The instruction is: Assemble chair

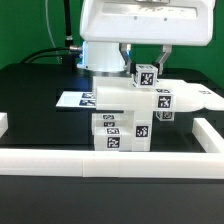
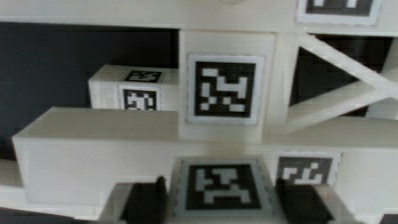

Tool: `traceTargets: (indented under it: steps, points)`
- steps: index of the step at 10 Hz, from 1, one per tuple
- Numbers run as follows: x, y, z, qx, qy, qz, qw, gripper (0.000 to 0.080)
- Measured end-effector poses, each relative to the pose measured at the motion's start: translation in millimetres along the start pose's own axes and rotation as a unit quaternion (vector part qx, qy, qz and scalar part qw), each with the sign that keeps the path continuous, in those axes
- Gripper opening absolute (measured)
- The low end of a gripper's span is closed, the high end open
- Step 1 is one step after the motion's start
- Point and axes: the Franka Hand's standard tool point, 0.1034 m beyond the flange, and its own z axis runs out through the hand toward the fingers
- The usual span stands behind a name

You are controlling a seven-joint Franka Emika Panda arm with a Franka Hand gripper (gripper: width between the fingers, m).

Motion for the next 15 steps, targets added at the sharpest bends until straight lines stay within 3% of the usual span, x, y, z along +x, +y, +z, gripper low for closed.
traceTargets:
  steps: [6,7,8,9,11,15]
  points:
    - [0.2,3.4,0.1,-0.001,0.002,0.003,1.0,0.0295]
    - [0.2,3.4,0.1,-0.001,0.002,0.003,1.0,0.047]
    - [0.2,3.4,0.1,-0.001,0.002,0.003,1.0,0.047]
    - [0.2,3.4,0.1,-0.001,0.002,0.003,1.0,0.0614]
    - [1.5,4.6,-1.3,-0.001,0.003,0.003,1.0,0.0639]
    - [24.5,10.3,-30.7,-0.001,0.047,0.006,0.999,0.0648]
